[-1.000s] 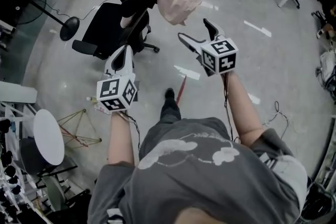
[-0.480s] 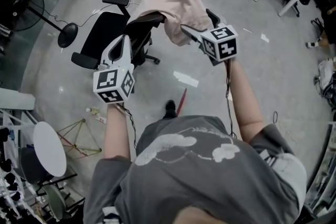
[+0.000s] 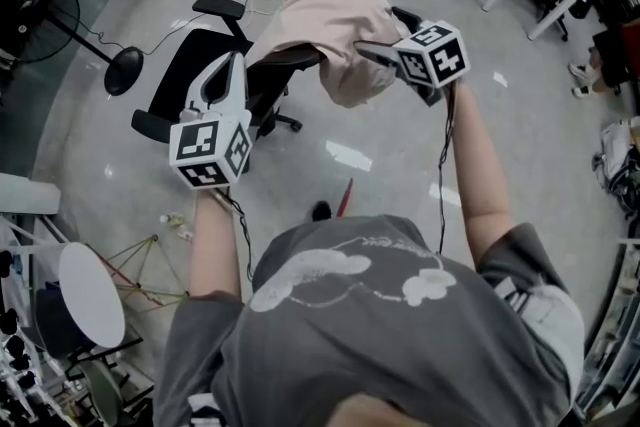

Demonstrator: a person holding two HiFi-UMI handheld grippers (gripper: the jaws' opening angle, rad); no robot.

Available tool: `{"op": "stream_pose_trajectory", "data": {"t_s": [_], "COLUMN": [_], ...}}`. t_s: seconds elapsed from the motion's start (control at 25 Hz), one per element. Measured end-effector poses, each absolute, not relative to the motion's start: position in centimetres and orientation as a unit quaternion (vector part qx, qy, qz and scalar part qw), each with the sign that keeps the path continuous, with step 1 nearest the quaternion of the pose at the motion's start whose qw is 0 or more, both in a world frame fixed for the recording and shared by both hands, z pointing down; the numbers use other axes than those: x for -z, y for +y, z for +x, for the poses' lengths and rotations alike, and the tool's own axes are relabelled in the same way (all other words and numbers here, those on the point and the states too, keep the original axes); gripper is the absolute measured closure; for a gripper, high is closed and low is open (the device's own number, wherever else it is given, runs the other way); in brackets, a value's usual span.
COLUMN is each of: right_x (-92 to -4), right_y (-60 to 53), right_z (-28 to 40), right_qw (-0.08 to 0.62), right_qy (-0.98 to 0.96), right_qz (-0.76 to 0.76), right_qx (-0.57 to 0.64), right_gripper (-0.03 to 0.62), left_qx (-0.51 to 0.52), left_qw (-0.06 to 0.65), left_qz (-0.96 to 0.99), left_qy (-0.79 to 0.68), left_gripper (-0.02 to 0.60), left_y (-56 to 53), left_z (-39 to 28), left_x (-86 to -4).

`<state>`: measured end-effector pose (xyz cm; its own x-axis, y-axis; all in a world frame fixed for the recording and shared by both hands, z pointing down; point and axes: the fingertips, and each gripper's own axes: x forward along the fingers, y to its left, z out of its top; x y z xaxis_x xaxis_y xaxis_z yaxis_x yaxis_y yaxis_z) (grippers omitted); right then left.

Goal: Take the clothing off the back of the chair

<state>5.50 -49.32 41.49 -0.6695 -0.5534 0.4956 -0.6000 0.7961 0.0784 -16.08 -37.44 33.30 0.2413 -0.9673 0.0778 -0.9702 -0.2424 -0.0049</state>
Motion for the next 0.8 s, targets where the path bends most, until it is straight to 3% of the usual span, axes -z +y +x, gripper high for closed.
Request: {"op": "stream_pose_trajectory", "data": {"t_s": [0.36, 0.68, 0.8], "right_x": [-44.2, -44.1, -43.4], "right_y": [-51.1, -50.5, -50.3], "right_z": [1.9, 1.5, 1.8], "right_qw": [0.253, 0.242, 0.255], "right_qy": [-0.928, -0.928, -0.921], "right_qz": [0.255, 0.251, 0.274], "right_qx": [-0.101, -0.131, -0.103], "right_gripper": [0.158, 0.484, 0.543], "left_qx": [-0.034, -0.031, -0.031], "left_qw": [0.039, 0.052, 0.051], "left_qz": [0.790, 0.791, 0.793], "left_qy": [-0.611, -0.608, -0.606], "left_gripper": [0.581, 0.581, 0.581], "left_y": [-40.3, -41.7, -41.8], "left_z": [-17.9, -18.4, -18.4], "left_x": [-34.9, -35.5, -35.7]}}
